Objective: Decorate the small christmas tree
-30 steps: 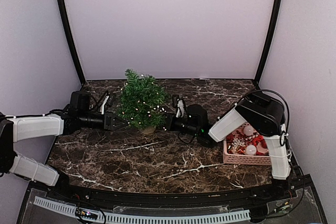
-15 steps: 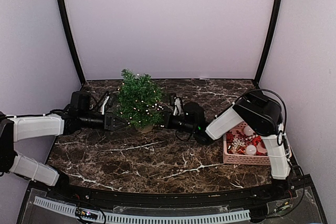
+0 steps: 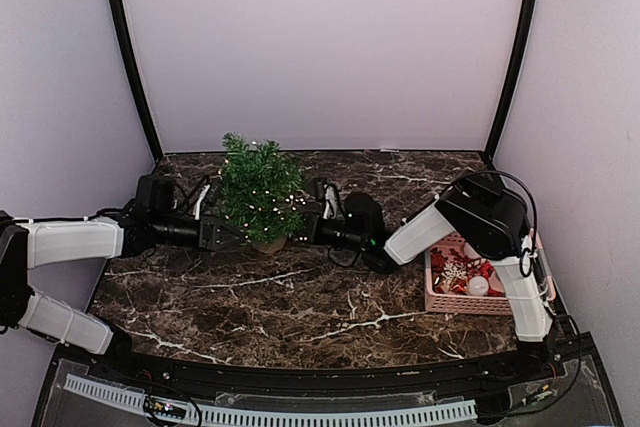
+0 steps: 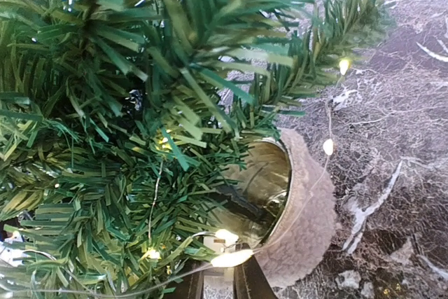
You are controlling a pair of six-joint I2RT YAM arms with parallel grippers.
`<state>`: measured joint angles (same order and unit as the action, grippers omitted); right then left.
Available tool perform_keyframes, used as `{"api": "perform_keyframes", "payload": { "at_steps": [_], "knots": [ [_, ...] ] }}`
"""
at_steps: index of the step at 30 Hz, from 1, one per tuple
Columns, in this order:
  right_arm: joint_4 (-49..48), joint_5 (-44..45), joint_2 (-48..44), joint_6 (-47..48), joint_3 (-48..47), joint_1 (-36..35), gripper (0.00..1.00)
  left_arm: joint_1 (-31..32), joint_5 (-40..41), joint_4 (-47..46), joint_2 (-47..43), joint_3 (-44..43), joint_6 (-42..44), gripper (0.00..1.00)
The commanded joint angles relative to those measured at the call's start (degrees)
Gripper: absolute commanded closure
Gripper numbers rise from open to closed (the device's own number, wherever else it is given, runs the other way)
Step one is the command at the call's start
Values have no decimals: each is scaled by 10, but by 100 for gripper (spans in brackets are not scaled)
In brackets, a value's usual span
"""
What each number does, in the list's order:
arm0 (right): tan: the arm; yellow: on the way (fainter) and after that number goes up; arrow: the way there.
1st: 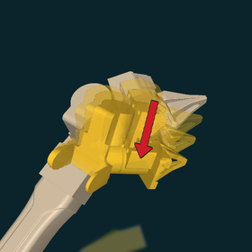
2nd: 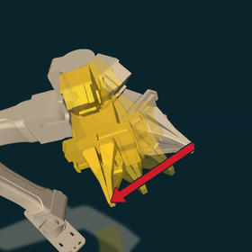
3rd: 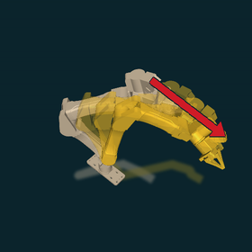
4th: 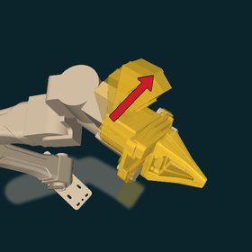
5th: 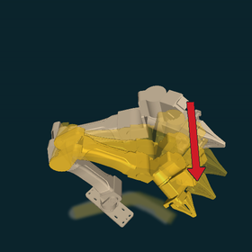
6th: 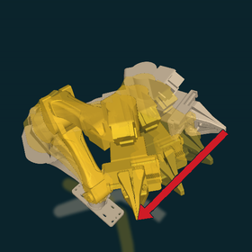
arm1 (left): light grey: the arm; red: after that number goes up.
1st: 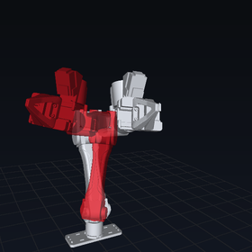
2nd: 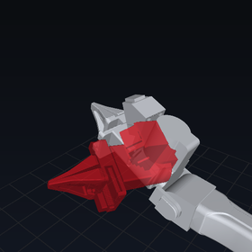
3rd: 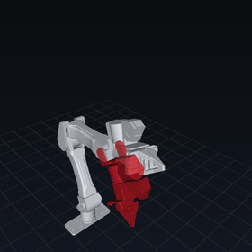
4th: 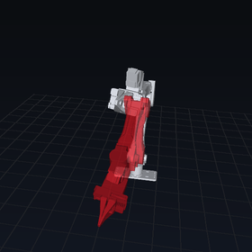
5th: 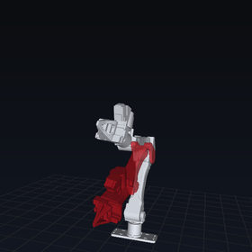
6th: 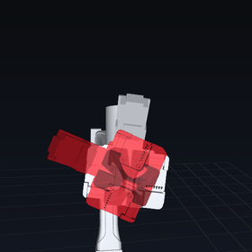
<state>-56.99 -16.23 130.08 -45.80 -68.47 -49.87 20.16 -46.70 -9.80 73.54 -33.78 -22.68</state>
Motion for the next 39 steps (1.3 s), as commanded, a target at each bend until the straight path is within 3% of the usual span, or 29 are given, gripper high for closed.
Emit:
{"api": "perform_keyframes", "payload": {
  "at_steps": [1,11,25,39],
  "knots": [
    [-9,-9,18,-4,-21,-1,87,2,-19,-17,3,-13,1,100],
    [22,0,31,5,-48,-1,84,3,-31,-25,6,-12,-3,100],
    [31,-14,43,12,-66,-5,70,3,-31,-27,9,-12,-5,100],
    [42,-15,34,45,-77,-15,70,3,-32,-27,17,-16,-5,100]
  ]
}}
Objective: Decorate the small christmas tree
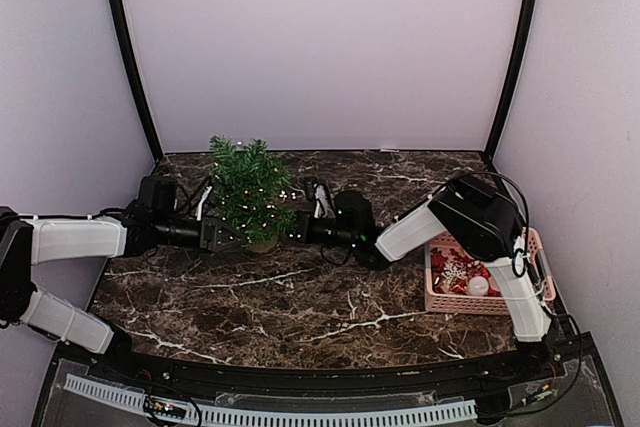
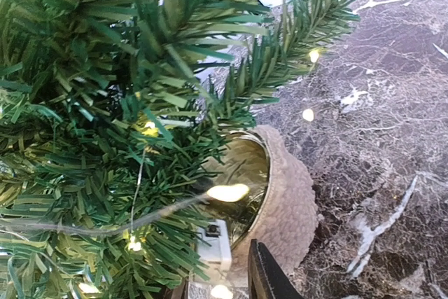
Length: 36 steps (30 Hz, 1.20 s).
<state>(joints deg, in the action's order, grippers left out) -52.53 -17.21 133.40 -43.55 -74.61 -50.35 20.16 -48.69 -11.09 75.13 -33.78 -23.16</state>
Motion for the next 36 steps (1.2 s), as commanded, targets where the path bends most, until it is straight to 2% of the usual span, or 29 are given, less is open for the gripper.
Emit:
{"api": "perform_keyframes", "payload": {
  "at_steps": [1,10,16,26,31,36],
  "knots": [
    [-3,-4,-2,27,-14,-11,71,3,-12,-14,2,-16,0,100],
    [-4,-4,-5,45,-13,-15,69,3,-13,-17,6,-16,-1,100],
    [-10,14,-19,50,7,-14,59,3,-2,-12,-1,-18,-1,100],
    [-51,9,-58,53,72,-12,35,3,12,2,-10,-19,3,100],
    [-70,4,-73,51,100,-11,29,3,16,5,-11,-18,4,100],
    [-75,17,-85,45,132,-11,28,3,24,10,-14,-20,2,100]
  ]
}}
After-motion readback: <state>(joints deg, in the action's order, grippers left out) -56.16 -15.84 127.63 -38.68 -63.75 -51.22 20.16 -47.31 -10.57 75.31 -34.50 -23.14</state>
